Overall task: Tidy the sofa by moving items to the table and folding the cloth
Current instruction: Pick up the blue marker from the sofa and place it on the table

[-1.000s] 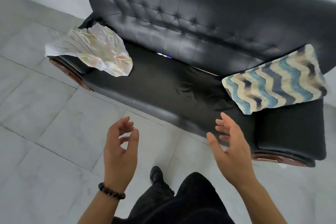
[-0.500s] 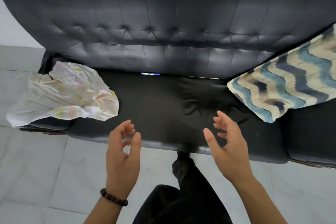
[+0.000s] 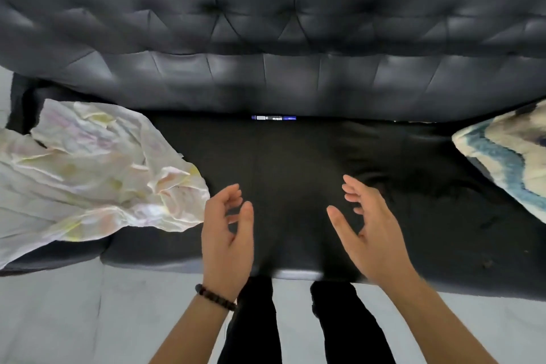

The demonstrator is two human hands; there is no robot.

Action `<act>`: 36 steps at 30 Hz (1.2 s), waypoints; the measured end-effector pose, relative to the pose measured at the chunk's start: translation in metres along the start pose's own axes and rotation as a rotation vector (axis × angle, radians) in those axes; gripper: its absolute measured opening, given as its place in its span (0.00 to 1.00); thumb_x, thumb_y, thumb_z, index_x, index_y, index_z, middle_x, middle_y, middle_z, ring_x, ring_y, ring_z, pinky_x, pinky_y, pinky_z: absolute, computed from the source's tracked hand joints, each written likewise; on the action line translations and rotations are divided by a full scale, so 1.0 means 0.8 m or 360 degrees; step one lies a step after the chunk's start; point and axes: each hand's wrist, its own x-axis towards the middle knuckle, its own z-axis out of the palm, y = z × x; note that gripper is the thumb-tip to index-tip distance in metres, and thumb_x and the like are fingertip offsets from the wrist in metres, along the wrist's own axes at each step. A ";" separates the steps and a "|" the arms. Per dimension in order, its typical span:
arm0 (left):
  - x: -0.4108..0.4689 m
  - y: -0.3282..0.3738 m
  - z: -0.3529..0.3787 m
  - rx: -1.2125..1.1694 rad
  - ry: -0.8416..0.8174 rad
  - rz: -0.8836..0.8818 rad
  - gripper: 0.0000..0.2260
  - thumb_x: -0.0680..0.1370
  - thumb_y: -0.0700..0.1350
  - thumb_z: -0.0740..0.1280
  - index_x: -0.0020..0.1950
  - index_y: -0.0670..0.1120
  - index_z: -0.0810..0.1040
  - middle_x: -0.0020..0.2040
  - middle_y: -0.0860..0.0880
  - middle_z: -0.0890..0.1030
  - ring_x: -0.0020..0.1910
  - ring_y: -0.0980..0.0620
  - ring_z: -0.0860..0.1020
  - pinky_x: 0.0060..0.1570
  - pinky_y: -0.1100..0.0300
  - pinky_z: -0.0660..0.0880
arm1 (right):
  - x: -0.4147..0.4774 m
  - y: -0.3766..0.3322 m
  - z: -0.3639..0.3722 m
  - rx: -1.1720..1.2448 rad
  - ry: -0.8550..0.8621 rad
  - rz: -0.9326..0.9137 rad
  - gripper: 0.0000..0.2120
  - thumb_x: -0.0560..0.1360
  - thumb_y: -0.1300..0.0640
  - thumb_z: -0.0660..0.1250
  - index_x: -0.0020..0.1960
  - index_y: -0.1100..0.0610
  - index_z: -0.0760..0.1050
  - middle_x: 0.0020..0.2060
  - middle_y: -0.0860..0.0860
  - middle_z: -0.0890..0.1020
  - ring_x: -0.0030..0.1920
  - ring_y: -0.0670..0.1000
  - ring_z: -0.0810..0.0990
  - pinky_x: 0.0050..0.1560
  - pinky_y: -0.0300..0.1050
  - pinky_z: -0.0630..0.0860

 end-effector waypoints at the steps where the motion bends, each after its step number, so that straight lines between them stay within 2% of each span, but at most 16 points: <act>1: 0.028 -0.028 0.014 0.0020 -0.0033 0.0000 0.12 0.79 0.42 0.65 0.61 0.51 0.73 0.57 0.54 0.77 0.56 0.60 0.76 0.50 0.73 0.72 | 0.023 0.020 0.028 -0.0020 0.0013 0.0038 0.26 0.76 0.41 0.64 0.73 0.42 0.64 0.61 0.36 0.72 0.62 0.35 0.72 0.51 0.31 0.71; 4: 0.106 -0.105 0.057 0.0139 -0.0131 0.0120 0.12 0.80 0.42 0.65 0.62 0.53 0.71 0.58 0.53 0.75 0.56 0.58 0.75 0.54 0.62 0.75 | 0.086 0.081 0.107 -0.0151 0.0034 0.0099 0.27 0.78 0.45 0.65 0.74 0.48 0.64 0.65 0.44 0.72 0.58 0.41 0.74 0.53 0.43 0.77; 7: 0.177 -0.167 0.110 0.0290 -0.0207 0.0306 0.12 0.79 0.41 0.65 0.62 0.48 0.72 0.59 0.51 0.72 0.57 0.56 0.74 0.55 0.53 0.75 | 0.138 0.133 0.172 -0.0336 0.0028 0.0109 0.27 0.79 0.46 0.65 0.75 0.52 0.64 0.66 0.50 0.71 0.59 0.51 0.76 0.55 0.45 0.73; 11: 0.281 -0.221 0.191 0.0829 -0.0302 0.0752 0.17 0.78 0.45 0.64 0.65 0.42 0.73 0.63 0.44 0.73 0.63 0.47 0.72 0.60 0.51 0.71 | 0.183 0.185 0.236 -0.0550 0.0164 0.0061 0.27 0.78 0.45 0.65 0.73 0.55 0.66 0.69 0.54 0.71 0.65 0.56 0.72 0.61 0.54 0.74; 14: 0.343 -0.247 0.238 0.1408 -0.0388 0.0947 0.23 0.80 0.51 0.59 0.72 0.44 0.67 0.71 0.44 0.68 0.71 0.42 0.65 0.68 0.44 0.63 | 0.189 0.213 0.274 -0.0905 0.0254 0.0040 0.28 0.80 0.41 0.60 0.75 0.54 0.66 0.72 0.56 0.68 0.69 0.58 0.67 0.65 0.57 0.66; 15: 0.356 -0.255 0.247 0.1548 -0.0369 0.0982 0.24 0.80 0.53 0.57 0.73 0.44 0.66 0.72 0.44 0.66 0.72 0.42 0.63 0.68 0.43 0.61 | 0.188 0.220 0.283 -0.0970 0.0291 0.0023 0.28 0.81 0.41 0.58 0.76 0.54 0.65 0.73 0.56 0.67 0.70 0.59 0.66 0.66 0.58 0.64; 17: 0.372 -0.265 0.260 0.1681 -0.0253 0.1087 0.24 0.80 0.55 0.55 0.72 0.45 0.67 0.69 0.43 0.69 0.68 0.40 0.66 0.65 0.41 0.61 | 0.187 0.232 0.293 -0.1020 0.0359 -0.0008 0.28 0.81 0.40 0.55 0.76 0.54 0.64 0.74 0.56 0.66 0.71 0.59 0.66 0.66 0.58 0.64; 21: 0.391 -0.262 0.276 0.1695 -0.0010 0.1229 0.17 0.79 0.54 0.56 0.61 0.45 0.73 0.58 0.41 0.74 0.56 0.38 0.72 0.60 0.39 0.66 | 0.192 0.241 0.297 -0.1036 0.0433 -0.0056 0.28 0.81 0.41 0.55 0.76 0.55 0.65 0.73 0.57 0.67 0.70 0.59 0.67 0.65 0.57 0.64; 25: 0.387 -0.265 0.281 0.1764 -0.0077 0.1167 0.19 0.81 0.54 0.52 0.64 0.44 0.71 0.60 0.41 0.73 0.58 0.40 0.72 0.64 0.40 0.62 | 0.192 0.241 0.296 -0.1041 0.0400 -0.0034 0.28 0.81 0.41 0.55 0.76 0.55 0.65 0.73 0.57 0.67 0.70 0.59 0.67 0.65 0.57 0.64; 28: 0.376 -0.246 0.275 0.1729 -0.0169 0.1055 0.18 0.82 0.53 0.51 0.62 0.44 0.71 0.57 0.44 0.74 0.56 0.42 0.72 0.60 0.45 0.64 | 0.189 0.227 0.286 -0.1019 0.0311 0.0021 0.28 0.81 0.41 0.56 0.76 0.55 0.65 0.74 0.57 0.67 0.71 0.58 0.66 0.66 0.56 0.62; 30: 0.354 -0.227 0.257 0.1492 -0.0186 0.0958 0.18 0.83 0.53 0.51 0.59 0.43 0.73 0.54 0.44 0.76 0.53 0.43 0.73 0.53 0.49 0.67 | 0.186 0.211 0.270 -0.0886 0.0172 0.0072 0.27 0.81 0.43 0.57 0.76 0.54 0.65 0.75 0.55 0.65 0.73 0.57 0.64 0.69 0.55 0.60; 32: 0.305 -0.208 0.226 0.1095 -0.0142 0.0818 0.16 0.84 0.51 0.53 0.56 0.41 0.74 0.48 0.43 0.79 0.45 0.41 0.76 0.43 0.51 0.70 | 0.178 0.192 0.244 -0.0598 0.0030 0.0114 0.23 0.81 0.47 0.61 0.74 0.54 0.69 0.74 0.52 0.67 0.73 0.54 0.64 0.72 0.54 0.62; 34: 0.239 -0.183 0.182 0.0831 -0.0061 0.0619 0.15 0.83 0.51 0.52 0.53 0.42 0.73 0.38 0.43 0.79 0.36 0.39 0.76 0.33 0.53 0.66 | 0.154 0.168 0.207 -0.0259 0.0050 0.0177 0.17 0.81 0.50 0.62 0.68 0.53 0.75 0.67 0.48 0.75 0.66 0.50 0.73 0.66 0.54 0.72; 36: 0.173 -0.156 0.133 0.0692 -0.0082 0.0410 0.16 0.83 0.54 0.49 0.49 0.45 0.70 0.33 0.48 0.76 0.31 0.45 0.75 0.30 0.51 0.68 | 0.119 0.139 0.166 -0.0038 0.0182 0.0239 0.14 0.81 0.50 0.62 0.65 0.50 0.77 0.60 0.44 0.78 0.56 0.48 0.78 0.57 0.51 0.78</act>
